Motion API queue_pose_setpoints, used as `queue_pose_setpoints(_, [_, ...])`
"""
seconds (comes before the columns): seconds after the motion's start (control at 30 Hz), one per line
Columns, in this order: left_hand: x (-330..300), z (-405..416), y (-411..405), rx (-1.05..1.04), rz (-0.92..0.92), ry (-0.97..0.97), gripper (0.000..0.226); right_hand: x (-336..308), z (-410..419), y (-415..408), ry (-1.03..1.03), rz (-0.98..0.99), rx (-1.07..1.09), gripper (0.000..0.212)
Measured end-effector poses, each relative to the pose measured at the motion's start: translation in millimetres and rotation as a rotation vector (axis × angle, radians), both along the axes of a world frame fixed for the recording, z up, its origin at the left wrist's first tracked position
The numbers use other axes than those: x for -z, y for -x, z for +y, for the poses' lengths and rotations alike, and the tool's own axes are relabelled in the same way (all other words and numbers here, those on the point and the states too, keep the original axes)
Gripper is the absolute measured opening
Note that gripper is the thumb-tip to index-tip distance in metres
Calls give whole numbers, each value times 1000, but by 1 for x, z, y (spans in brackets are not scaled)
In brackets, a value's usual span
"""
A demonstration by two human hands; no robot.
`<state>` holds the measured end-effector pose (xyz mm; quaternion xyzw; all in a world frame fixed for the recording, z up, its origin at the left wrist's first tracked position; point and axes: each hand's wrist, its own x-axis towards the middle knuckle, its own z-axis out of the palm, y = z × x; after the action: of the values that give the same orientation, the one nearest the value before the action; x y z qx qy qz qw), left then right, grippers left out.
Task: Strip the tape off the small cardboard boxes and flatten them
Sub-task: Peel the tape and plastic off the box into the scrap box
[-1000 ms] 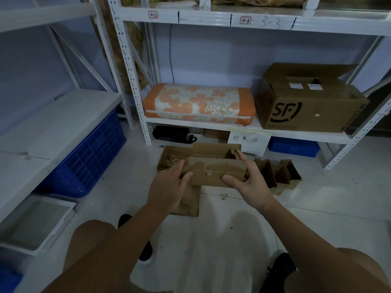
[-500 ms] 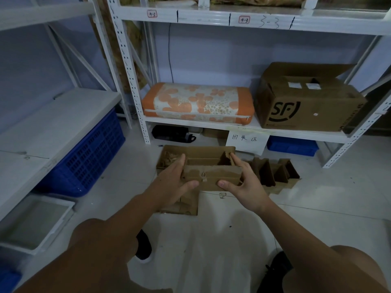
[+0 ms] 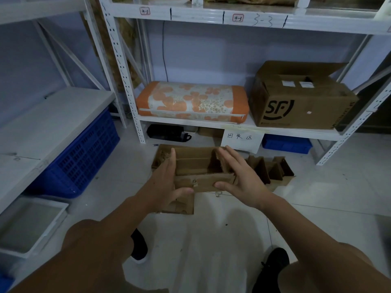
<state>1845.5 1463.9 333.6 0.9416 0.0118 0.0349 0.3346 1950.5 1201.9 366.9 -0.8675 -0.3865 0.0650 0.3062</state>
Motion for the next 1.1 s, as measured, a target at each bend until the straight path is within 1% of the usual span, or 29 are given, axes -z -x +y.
queue_pose_setpoints(0.1, [-6,1,3,0,-9,-42,130,-5,-3,-3,151,-97,-50,86])
queue_pose_setpoints(0.17, [-9,0,5,2,-16,-57,127,-8,-5,-5,176,-117,-52,81])
queue_pose_setpoints(0.27, [-12,0,4,-25,-23,-55,128,-9,-8,-6,81,-112,26,76])
queue_pose_setpoints(0.4, [-13,-2,3,-74,-29,-25,129,-5,-10,-4,-33,-49,184,83])
queue_pose_setpoints(0.5, [-15,-6,3,-83,-42,-27,128,1,-11,-3,-74,10,209,85])
queue_pose_setpoints(0.57, [-17,-7,3,-76,-44,-41,128,4,-14,-3,-77,-3,185,83])
queue_pose_setpoints(0.63, [-19,-5,3,-50,-48,-69,128,5,-17,-3,-55,-57,110,78])
queue_pose_setpoints(0.7, [-21,-3,3,-5,-48,-116,127,2,-20,-4,12,-121,25,76])
queue_pose_setpoints(0.8, [-25,-2,4,56,-59,-216,126,1,-23,-7,165,-173,-51,84])
queue_pose_setpoints(0.87, [-26,-5,4,66,-97,-269,124,1,-21,-7,194,-165,-71,88])
queue_pose_setpoints(0.97, [-27,-7,2,42,-135,-249,123,1,-18,-5,128,-86,-19,86])
queue_pose_setpoints(1.03, [-26,-7,2,20,-134,-182,121,0,-19,-4,38,-32,51,86])
queue_pose_setpoints(1.1, [-25,-8,3,-14,-120,-100,122,0,-21,-5,-79,78,123,89])
